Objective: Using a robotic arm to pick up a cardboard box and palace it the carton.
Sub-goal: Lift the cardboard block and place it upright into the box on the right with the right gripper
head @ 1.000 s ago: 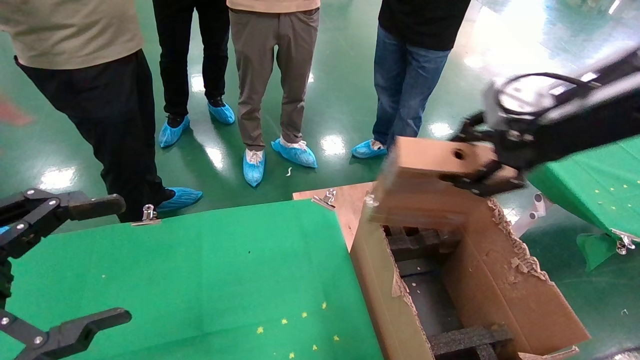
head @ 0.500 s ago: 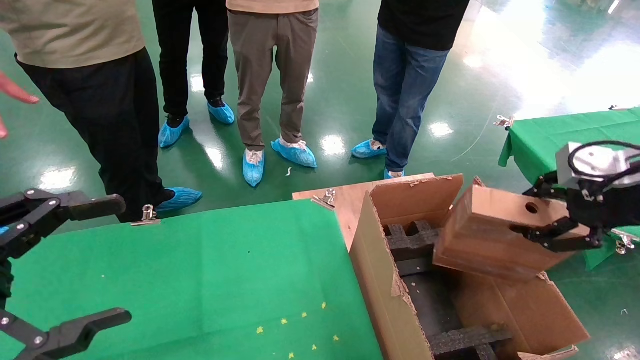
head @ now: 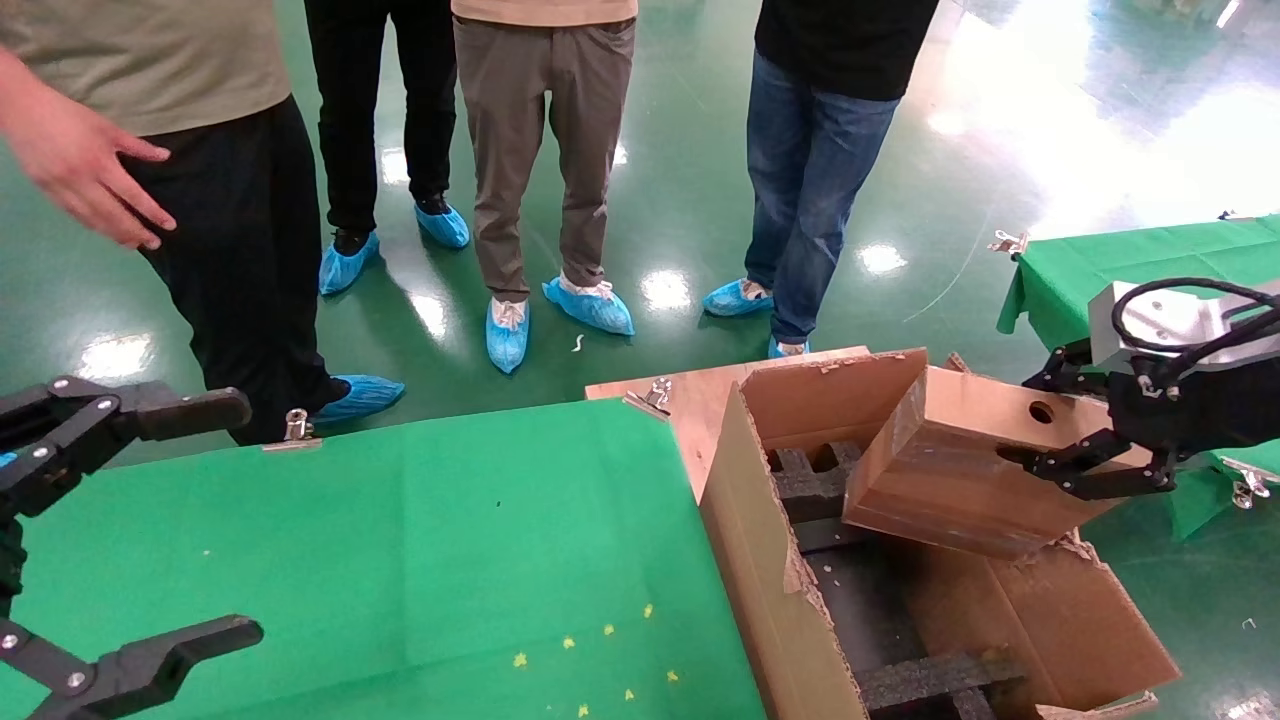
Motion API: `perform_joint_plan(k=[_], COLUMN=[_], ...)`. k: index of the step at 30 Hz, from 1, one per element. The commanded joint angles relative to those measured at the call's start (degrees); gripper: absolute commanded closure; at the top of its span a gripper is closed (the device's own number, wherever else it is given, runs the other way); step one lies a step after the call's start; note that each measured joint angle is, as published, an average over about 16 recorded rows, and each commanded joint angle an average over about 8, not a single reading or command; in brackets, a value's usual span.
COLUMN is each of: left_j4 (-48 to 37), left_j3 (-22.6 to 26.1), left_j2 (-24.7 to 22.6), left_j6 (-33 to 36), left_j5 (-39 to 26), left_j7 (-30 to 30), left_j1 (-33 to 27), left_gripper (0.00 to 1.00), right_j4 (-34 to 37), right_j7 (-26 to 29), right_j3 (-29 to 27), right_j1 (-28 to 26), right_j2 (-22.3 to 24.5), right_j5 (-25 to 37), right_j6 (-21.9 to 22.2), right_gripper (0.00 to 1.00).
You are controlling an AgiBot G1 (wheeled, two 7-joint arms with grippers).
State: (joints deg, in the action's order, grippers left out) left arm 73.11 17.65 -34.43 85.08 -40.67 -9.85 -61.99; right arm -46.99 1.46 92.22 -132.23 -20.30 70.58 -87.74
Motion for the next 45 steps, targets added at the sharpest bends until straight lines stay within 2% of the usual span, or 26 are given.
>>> perform_joint_plan(k=[1,6,14,21,25,28,32,45], left_j4=[0.00,-0.01,-0.03,-0.03,-0.03,-0.03,-0.04,-0.06], left_j3=[0.00,0.01,0.03,0.05,0.05,0.06,0.06,0.06], left_j2=[0.00,0.00,0.00,0.01,0.01,0.01,0.02,0.02], left_j6=[0.00,0.00,0.01,0.00,0.00,-0.01,-0.02,-0.02], left_j5=[0.00,0.01,0.02,0.03,0.03,0.04,0.04,0.04], left_j7=[0.00,0.01,0.02,0.03,0.03,0.04,0.04,0.05], left_j1=[0.00,-0.01,-0.02,-0.02,-0.03,-0.02,-0.02,-0.02], left_gripper=[0.00,0.00,0.00,0.00,0.00,0.00,0.00,0.00], right_j4=[0.17,-0.87,-10.50,-21.50,-26.77,-29.31,-30.94,-29.56], right_j7=[-0.30,6.18,26.31,47.49,59.22,65.55,69.19,70.04], right_j3=[-0.15,0.36,2.08,4.19,5.23,5.76,6.12,6.45], right_j1=[-0.22,2.15,6.07,7.65,7.97,8.12,8.21,8.58], right_j2=[-0.05,0.56,4.89,9.72,11.70,12.38,12.37,11.47], right_j5=[0.04,-1.03,0.44,6.86,12.39,15.93,18.98,18.92], right_j6=[-0.35,4.31,16.89,25.68,28.51,29.55,30.10,30.45], right_gripper=[1.00,1.00,1.00,1.00,1.00,1.00,1.00,1.00])
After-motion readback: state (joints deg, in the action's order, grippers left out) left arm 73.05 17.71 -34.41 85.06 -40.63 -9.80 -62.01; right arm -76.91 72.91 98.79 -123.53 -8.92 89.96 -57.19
